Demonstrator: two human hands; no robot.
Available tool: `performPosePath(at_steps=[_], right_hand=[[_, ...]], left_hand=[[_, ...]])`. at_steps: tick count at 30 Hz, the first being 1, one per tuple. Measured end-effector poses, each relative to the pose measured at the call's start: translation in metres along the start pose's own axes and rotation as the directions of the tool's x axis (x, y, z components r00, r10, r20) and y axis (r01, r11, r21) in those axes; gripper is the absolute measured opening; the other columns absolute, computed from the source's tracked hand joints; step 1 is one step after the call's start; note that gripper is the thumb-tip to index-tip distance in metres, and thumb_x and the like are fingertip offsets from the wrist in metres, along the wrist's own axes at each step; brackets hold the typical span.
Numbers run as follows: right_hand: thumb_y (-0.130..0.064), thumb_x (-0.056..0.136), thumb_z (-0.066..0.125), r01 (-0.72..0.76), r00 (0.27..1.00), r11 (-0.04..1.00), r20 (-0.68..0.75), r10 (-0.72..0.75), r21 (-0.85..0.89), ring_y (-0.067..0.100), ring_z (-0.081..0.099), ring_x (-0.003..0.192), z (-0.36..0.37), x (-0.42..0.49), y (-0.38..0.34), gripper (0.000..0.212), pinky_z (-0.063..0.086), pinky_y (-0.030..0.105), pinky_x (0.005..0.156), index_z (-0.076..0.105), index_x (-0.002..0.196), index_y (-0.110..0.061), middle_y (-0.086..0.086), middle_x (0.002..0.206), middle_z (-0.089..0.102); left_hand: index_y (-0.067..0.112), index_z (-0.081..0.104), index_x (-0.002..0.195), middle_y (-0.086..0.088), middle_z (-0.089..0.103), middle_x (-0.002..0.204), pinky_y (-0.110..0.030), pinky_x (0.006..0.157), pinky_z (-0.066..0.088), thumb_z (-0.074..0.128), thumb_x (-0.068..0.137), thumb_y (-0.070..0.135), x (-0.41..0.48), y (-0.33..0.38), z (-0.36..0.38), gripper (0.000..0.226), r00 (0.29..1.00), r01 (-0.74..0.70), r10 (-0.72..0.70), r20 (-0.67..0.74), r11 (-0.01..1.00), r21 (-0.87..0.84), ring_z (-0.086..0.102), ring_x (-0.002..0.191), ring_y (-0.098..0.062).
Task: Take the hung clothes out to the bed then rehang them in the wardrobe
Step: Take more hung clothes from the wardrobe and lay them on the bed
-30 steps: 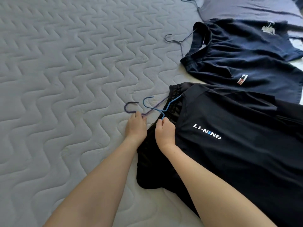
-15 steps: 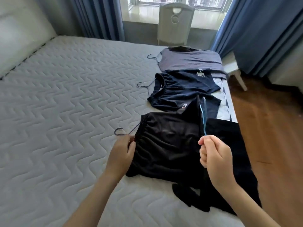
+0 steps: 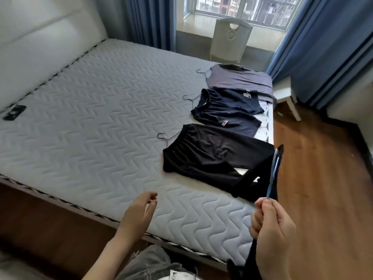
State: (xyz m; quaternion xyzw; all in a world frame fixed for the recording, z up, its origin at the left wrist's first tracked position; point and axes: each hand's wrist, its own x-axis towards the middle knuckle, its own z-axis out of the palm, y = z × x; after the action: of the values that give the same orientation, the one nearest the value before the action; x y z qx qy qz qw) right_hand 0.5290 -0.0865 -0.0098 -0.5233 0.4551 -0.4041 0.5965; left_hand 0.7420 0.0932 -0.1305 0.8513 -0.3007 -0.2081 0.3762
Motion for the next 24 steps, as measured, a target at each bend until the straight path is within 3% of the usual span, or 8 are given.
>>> performPosePath(at_steps=[2, 6, 9, 16, 22, 24], right_hand=[[-0.006, 0.102, 0.037, -0.064, 0.998, 0.998, 0.006, 0.064, 0.019, 0.005, 0.024, 0.039, 0.019, -0.012, 0.017, 0.032, 0.018, 0.016, 0.037, 0.052, 0.074, -0.002, -0.007, 0.047, 0.030], [-0.006, 0.100, 0.038, -0.128, 0.991, 0.992, 0.043, 0.128, -0.011, 0.005, 0.027, 0.040, 0.072, -0.015, 0.047, 0.029, 0.019, 0.018, 0.037, 0.052, 0.075, 0.000, -0.007, 0.047, 0.032], [-0.004, 0.098, 0.039, -0.154, 0.987, 0.988, 0.041, 0.155, -0.025, 0.006, 0.026, 0.040, 0.124, -0.008, 0.066, 0.027, 0.019, 0.019, 0.038, 0.051, 0.073, -0.002, -0.007, 0.047, 0.031], [-0.006, 0.100, 0.038, -0.223, 0.974, 0.975, -0.024, 0.223, -0.010, 0.005, 0.026, 0.040, 0.302, -0.011, 0.134, 0.027, 0.020, 0.019, 0.037, 0.049, 0.075, -0.004, -0.006, 0.049, 0.029], [-0.006, 0.101, 0.036, -0.340, 0.939, 0.940, -0.040, 0.341, 0.024, 0.004, 0.025, 0.040, 0.489, 0.007, 0.214, 0.028, 0.022, 0.018, 0.036, 0.046, 0.074, -0.007, -0.009, 0.048, 0.030], [-0.006, 0.101, 0.037, -0.368, 0.929, 0.929, -0.034, 0.369, 0.036, 0.004, 0.025, 0.040, 0.548, 0.022, 0.249, 0.028, 0.021, 0.018, 0.036, 0.045, 0.074, -0.008, -0.010, 0.047, 0.030]], left_hand=[[0.018, 0.061, 0.117, 0.004, 0.064, 0.111, -0.032, 0.090, 0.048, 0.036, 0.086, 0.051, -0.011, -0.025, -0.014, 0.052, 0.998, 0.060, -0.060, -0.020, 0.998, -0.004, 0.061, 0.102, -0.014], [0.021, 0.062, 0.114, 0.004, 0.065, 0.109, -0.028, 0.086, 0.048, 0.047, 0.096, 0.030, -0.014, -0.070, -0.047, 0.024, 0.988, 0.131, -0.130, -0.081, 0.991, 0.002, 0.061, 0.101, -0.012], [0.020, 0.062, 0.114, 0.006, 0.066, 0.108, -0.026, 0.083, 0.047, 0.049, 0.098, 0.021, 0.002, -0.107, -0.078, 0.021, 0.982, 0.160, -0.159, -0.104, 0.987, 0.010, 0.061, 0.101, -0.010], [0.020, 0.061, 0.115, 0.007, 0.065, 0.110, -0.029, 0.091, 0.047, 0.045, 0.098, 0.028, 0.102, -0.223, -0.168, 0.025, 0.987, 0.161, -0.160, -0.013, 0.985, 0.062, 0.060, 0.103, -0.010], [0.012, 0.062, 0.120, -0.004, 0.064, 0.116, -0.022, 0.089, 0.037, 0.031, 0.090, 0.047, 0.223, -0.335, -0.227, 0.055, 0.985, 0.147, -0.160, 0.070, 0.975, 0.168, 0.057, 0.111, -0.019], [0.011, 0.061, 0.121, -0.005, 0.063, 0.118, -0.023, 0.093, 0.038, 0.031, 0.091, 0.045, 0.265, -0.377, -0.237, 0.054, 0.989, 0.125, -0.136, 0.048, 0.974, 0.189, 0.056, 0.113, -0.021]])
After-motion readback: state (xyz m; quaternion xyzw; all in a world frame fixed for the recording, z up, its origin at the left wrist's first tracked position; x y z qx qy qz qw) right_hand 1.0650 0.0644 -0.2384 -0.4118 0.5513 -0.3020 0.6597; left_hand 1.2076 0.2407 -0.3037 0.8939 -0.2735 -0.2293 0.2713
